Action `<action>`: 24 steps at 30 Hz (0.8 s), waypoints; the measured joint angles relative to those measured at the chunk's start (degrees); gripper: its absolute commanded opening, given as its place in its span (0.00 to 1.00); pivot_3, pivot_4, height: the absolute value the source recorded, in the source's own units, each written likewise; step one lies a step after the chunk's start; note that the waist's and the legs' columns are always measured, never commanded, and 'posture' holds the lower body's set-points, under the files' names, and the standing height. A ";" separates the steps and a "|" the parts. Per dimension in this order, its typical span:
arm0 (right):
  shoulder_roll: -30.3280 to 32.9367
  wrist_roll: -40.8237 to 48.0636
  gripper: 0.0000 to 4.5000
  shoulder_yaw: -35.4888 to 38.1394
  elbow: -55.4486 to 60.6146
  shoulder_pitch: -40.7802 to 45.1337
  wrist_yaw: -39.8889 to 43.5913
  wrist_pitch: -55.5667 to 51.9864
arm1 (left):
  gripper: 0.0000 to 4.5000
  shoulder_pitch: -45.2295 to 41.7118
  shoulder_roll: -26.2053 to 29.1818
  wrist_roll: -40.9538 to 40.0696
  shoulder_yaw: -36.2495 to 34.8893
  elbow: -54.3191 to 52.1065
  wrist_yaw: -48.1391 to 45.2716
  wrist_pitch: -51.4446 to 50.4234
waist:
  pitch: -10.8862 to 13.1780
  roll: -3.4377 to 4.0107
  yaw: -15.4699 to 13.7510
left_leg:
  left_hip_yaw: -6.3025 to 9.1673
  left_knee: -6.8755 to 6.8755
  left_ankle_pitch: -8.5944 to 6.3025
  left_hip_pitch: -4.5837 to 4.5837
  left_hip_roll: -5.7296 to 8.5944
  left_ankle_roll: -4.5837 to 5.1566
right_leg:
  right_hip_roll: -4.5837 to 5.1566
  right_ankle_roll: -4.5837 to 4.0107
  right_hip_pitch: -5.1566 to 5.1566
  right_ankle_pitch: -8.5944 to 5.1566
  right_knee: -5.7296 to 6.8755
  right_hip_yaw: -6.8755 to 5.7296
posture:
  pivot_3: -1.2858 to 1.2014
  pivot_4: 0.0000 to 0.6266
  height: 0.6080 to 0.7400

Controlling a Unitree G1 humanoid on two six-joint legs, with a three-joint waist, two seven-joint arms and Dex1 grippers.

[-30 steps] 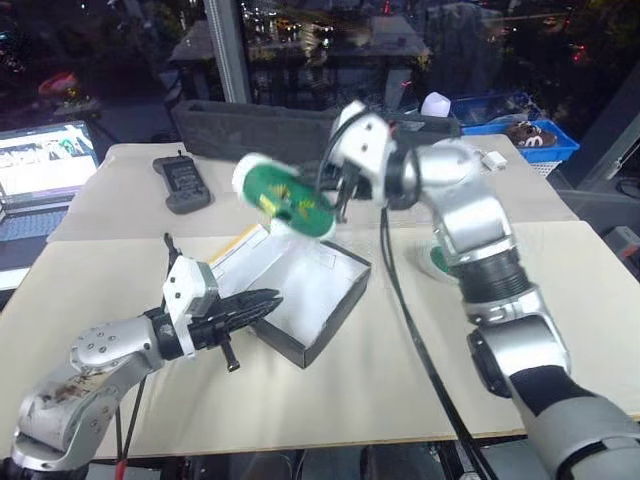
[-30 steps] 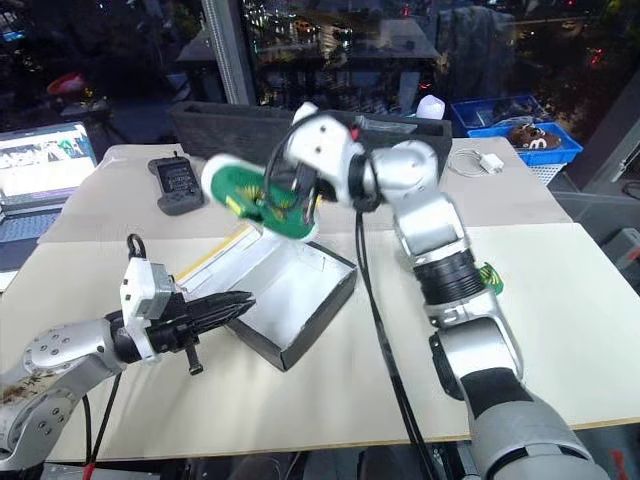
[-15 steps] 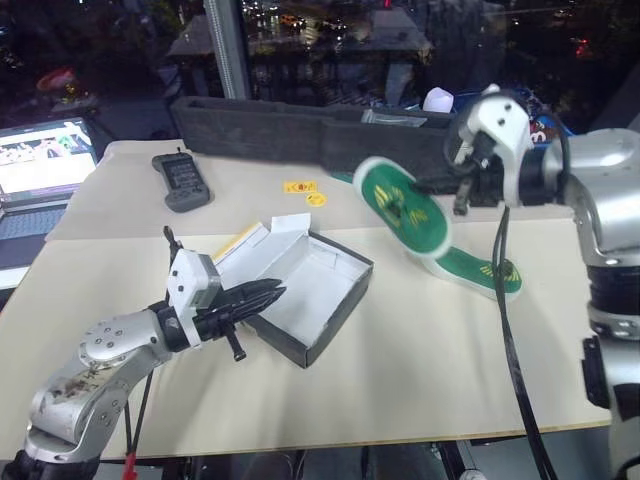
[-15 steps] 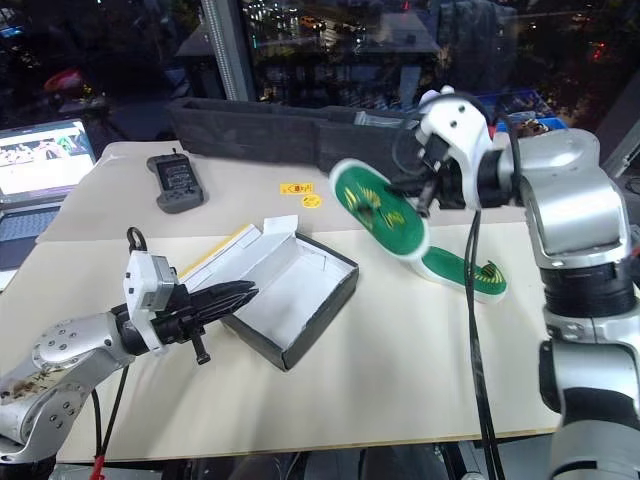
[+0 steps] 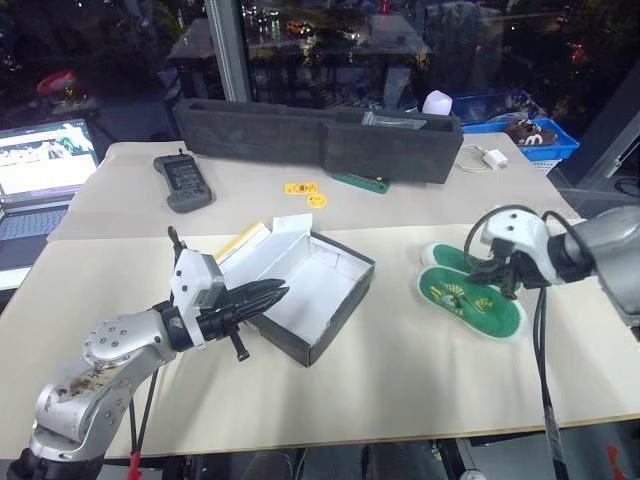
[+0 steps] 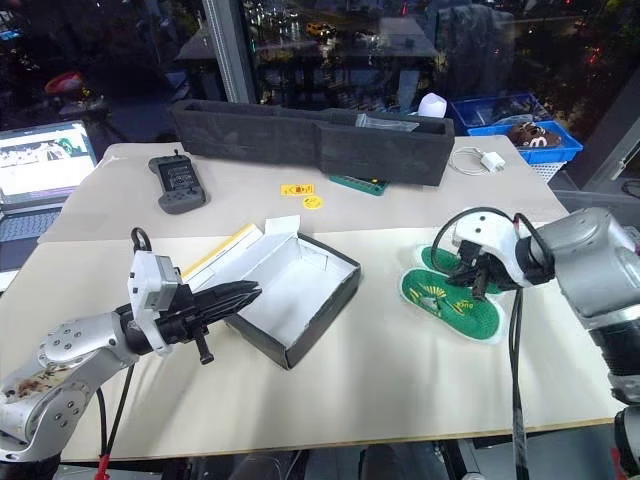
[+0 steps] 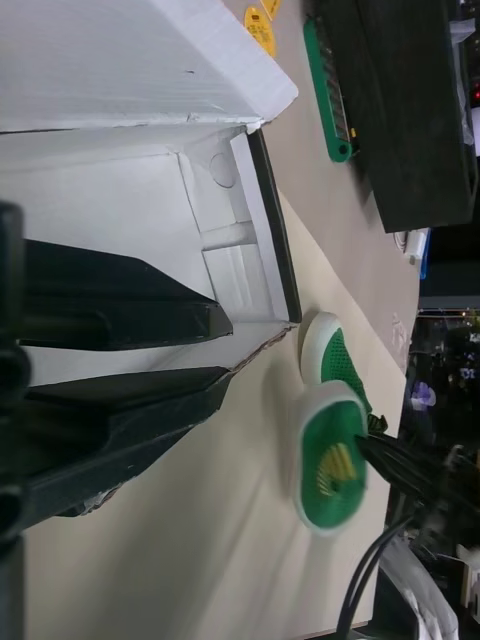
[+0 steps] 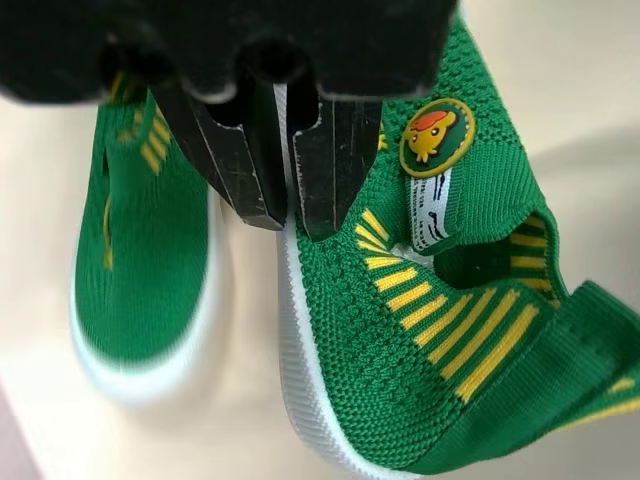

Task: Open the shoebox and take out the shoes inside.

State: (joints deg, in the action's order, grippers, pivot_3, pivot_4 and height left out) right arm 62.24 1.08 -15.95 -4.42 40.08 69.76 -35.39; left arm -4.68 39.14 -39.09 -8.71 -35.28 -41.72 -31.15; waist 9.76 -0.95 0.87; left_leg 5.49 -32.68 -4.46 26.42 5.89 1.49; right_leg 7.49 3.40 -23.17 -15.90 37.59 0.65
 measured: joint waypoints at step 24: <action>0.61 -3.92 0.52 5.30 2.67 4.97 1.05 3.80 | 0.11 0.10 0.13 0.08 -0.58 0.57 0.12 0.01 | 0.28 0.36 -0.25 | -0.02 -0.09 -0.03 0.03 0.06 0.05 | -0.10 0.32 0.02 0.30 0.00 -0.07 | 0.52 0.24 0.96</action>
State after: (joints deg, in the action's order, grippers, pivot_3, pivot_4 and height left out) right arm 62.85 -2.84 -10.65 -1.75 45.04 70.81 -31.59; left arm -4.58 39.27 -39.01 -9.29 -34.71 -41.60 -31.15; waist 10.04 -0.59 0.63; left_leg 5.48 -32.77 -4.49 26.45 5.96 1.54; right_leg 7.39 3.72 -23.15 -15.60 37.59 0.58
